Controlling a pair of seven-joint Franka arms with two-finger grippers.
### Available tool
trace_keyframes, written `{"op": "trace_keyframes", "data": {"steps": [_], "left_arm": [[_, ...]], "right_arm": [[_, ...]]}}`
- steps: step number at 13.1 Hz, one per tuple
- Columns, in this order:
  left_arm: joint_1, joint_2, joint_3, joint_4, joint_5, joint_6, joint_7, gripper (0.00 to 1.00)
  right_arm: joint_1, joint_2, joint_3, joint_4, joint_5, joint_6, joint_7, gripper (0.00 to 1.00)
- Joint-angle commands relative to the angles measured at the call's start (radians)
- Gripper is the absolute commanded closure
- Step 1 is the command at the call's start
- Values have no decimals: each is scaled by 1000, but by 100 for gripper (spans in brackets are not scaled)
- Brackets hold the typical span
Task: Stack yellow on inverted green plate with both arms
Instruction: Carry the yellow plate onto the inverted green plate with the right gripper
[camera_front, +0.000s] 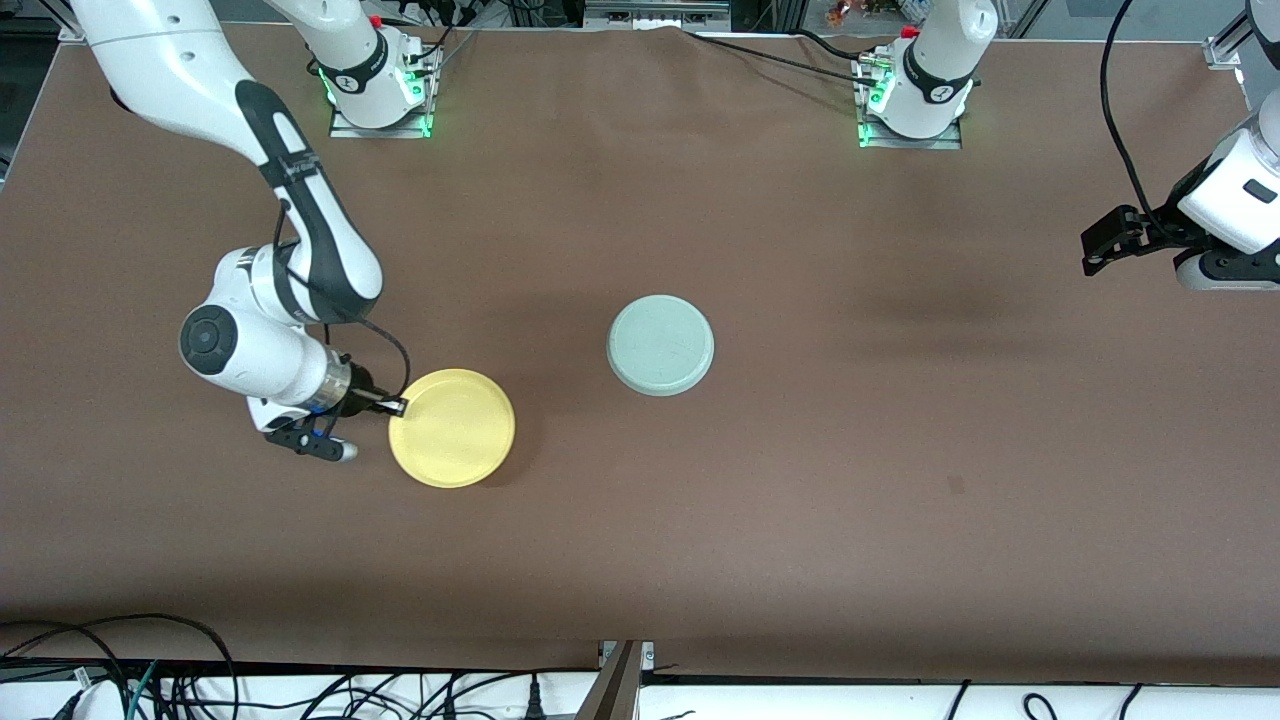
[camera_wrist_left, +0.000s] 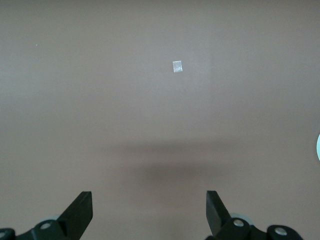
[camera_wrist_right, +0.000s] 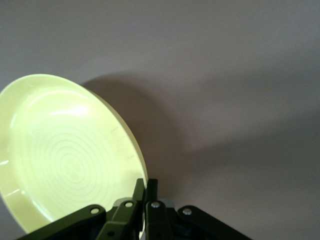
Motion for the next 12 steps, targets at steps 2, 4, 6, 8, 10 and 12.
{"op": "trace_keyframes", "data": {"steps": [2, 4, 6, 8, 10, 12], "left_arm": [[-10, -21, -3, -18, 24, 12, 0, 0], [-12, -21, -3, -18, 24, 12, -1, 0], [-12, -21, -3, -19, 24, 12, 0, 0], [-12, -21, -3, -16, 26, 12, 0, 0], [-12, -21, -21, -13, 31, 12, -4, 0], [-12, -21, -23, -15, 31, 12, -4, 0]], "right_arm": [[-5, -63, 145, 7, 22, -91, 196, 100], [39, -63, 202, -36, 21, -47, 286, 100], [122, -104, 234, -167, 19, 130, 407, 100], [168, -136, 263, -271, 19, 283, 465, 100], [227, -130, 263, -291, 18, 331, 505, 100], [298, -130, 259, -369, 16, 505, 565, 100]]}}
